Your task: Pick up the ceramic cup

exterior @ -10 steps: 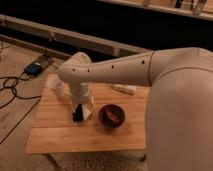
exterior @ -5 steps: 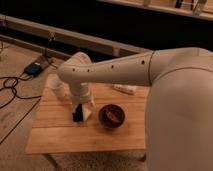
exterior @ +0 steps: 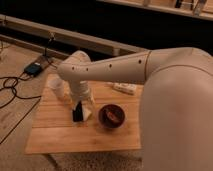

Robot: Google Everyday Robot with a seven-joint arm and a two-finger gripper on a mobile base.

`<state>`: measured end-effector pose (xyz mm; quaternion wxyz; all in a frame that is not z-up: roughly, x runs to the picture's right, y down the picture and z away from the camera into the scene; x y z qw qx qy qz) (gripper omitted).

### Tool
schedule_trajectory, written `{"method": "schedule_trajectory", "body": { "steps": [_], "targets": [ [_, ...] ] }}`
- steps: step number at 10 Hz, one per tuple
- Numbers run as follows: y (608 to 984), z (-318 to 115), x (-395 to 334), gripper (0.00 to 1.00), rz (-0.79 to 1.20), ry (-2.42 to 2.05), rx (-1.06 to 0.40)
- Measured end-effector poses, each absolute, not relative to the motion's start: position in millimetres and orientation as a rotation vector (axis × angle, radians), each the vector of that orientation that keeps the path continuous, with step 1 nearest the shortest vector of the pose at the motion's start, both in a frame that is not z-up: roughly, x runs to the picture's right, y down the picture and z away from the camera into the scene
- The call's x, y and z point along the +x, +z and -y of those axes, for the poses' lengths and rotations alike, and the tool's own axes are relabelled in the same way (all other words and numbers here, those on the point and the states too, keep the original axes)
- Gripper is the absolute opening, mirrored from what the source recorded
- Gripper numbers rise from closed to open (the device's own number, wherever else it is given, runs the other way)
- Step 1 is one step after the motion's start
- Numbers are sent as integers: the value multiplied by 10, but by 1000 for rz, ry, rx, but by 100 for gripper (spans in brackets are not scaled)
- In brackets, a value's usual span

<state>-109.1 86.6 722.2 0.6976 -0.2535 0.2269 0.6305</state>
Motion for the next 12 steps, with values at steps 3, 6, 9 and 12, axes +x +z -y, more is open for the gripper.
{"method": "schedule_trajectory", "body": {
  "steps": [3, 6, 9, 12],
  "targets": [
    [7526, -588, -1115, 65, -498, 1356, -542],
    [7860, -292, -1259, 65, -473, 1334, -555],
    [8106, -8, -1450, 65, -431, 1318, -575],
    [8318, 126, -1663, 65, -393, 1274, -599]
  ]
}}
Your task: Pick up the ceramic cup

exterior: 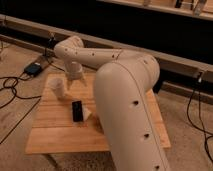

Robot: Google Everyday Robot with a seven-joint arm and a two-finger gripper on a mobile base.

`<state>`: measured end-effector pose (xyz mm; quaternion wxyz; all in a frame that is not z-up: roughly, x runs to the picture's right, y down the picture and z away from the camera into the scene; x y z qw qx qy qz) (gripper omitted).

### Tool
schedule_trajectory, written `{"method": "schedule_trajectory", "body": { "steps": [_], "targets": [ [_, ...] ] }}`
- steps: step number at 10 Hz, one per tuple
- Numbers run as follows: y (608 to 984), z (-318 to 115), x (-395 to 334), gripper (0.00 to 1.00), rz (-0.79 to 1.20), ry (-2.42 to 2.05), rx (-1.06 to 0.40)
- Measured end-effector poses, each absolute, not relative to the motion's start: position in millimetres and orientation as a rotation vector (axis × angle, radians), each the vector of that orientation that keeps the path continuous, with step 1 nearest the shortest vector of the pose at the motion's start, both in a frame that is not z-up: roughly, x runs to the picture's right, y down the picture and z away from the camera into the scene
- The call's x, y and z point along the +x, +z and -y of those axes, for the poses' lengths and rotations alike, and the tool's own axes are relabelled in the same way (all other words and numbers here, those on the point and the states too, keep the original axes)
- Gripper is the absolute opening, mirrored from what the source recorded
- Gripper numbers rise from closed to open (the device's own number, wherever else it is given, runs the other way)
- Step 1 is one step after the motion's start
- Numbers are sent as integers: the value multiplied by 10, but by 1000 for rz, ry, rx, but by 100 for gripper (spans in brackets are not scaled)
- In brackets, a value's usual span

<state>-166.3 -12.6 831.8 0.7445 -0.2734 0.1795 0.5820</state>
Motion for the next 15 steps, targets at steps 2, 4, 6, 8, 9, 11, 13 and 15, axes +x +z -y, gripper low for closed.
{"method": "schedule_trajectory", "body": {
  "steps": [2, 4, 6, 8, 9, 11, 13, 15],
  "targets": [
    [8433, 184, -1868, 65, -361, 1226, -611],
    [8539, 251, -2108, 65, -303, 1177, -626],
    [8572, 329, -2254, 65, -259, 1139, -633],
    [8622, 383, -2397, 65, -226, 1098, -643],
    [8647, 391, -2431, 65, -221, 1087, -647],
    [8721, 402, -2515, 65, -213, 1067, -655],
    [8816, 416, -2555, 65, -217, 1062, -658],
    [8936, 459, -2580, 65, -219, 1079, -659]
  ]
}}
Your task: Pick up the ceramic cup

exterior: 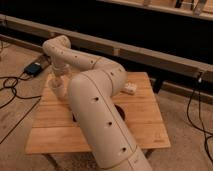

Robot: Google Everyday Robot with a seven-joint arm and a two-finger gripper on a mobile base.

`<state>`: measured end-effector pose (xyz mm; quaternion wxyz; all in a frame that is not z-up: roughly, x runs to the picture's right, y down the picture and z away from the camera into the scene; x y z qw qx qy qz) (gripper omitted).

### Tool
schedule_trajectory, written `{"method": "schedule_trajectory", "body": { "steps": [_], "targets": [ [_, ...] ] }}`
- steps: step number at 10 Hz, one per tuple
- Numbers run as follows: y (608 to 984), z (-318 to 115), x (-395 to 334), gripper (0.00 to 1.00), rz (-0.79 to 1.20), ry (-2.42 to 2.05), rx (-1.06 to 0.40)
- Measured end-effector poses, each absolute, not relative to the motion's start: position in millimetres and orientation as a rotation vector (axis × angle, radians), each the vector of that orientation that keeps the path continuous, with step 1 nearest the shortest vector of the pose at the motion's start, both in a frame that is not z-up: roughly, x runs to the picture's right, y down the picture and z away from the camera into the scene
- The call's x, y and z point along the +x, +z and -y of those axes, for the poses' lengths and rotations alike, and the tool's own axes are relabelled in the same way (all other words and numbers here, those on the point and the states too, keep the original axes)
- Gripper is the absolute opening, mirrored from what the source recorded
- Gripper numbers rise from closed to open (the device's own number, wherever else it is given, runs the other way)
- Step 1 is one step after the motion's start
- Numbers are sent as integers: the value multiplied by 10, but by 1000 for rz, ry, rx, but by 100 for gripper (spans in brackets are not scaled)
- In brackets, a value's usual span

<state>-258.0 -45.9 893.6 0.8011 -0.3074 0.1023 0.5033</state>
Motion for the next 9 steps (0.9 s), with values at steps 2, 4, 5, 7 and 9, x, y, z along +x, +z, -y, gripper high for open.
{"method": "schedule_trajectory", "body": {
  "steps": [2, 4, 5, 7, 9],
  "targets": [
    [9042, 477, -2594, 65, -225, 1097, -660],
    [9147, 431, -2602, 65, -243, 1103, -665],
    [9208, 380, -2600, 65, -259, 1101, -669],
    [9285, 295, -2587, 65, -282, 1088, -673],
    [9371, 200, -2582, 64, -304, 1070, -672]
  ]
}}
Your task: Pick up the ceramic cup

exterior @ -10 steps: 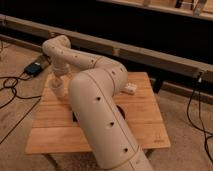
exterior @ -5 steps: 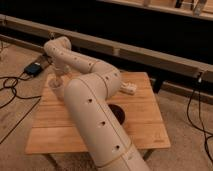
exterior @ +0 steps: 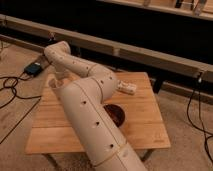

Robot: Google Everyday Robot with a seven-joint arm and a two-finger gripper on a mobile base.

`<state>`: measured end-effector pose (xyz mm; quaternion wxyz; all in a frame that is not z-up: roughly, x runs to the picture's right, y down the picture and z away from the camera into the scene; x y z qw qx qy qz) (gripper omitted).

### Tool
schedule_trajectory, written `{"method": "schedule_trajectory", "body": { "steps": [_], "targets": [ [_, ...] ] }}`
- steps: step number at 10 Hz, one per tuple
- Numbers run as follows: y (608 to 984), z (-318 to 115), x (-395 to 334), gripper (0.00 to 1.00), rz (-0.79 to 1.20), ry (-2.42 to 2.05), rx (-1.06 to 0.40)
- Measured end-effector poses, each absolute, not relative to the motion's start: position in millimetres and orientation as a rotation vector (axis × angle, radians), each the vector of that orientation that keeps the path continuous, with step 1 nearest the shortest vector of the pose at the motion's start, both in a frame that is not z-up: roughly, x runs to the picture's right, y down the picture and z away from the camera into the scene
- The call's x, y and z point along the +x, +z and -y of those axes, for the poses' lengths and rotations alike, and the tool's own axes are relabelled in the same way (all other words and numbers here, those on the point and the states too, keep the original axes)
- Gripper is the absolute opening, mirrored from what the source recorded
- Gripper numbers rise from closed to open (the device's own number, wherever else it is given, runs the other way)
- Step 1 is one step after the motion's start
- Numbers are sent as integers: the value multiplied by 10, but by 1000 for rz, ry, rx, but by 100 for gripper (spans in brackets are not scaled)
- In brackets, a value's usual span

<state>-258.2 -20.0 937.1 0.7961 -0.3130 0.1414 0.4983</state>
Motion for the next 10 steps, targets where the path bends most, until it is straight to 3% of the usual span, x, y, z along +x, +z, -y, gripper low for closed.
{"method": "schedule_trajectory", "body": {
  "steps": [2, 6, 7, 10],
  "targets": [
    [9414, 140, -2584, 49, -315, 1059, -677],
    [9288, 83, -2585, 7, -302, 1042, -748],
    [9223, 89, -2567, 1, -288, 1036, -770],
    [8928, 77, -2395, 0, -241, 1020, -872]
  ]
}}
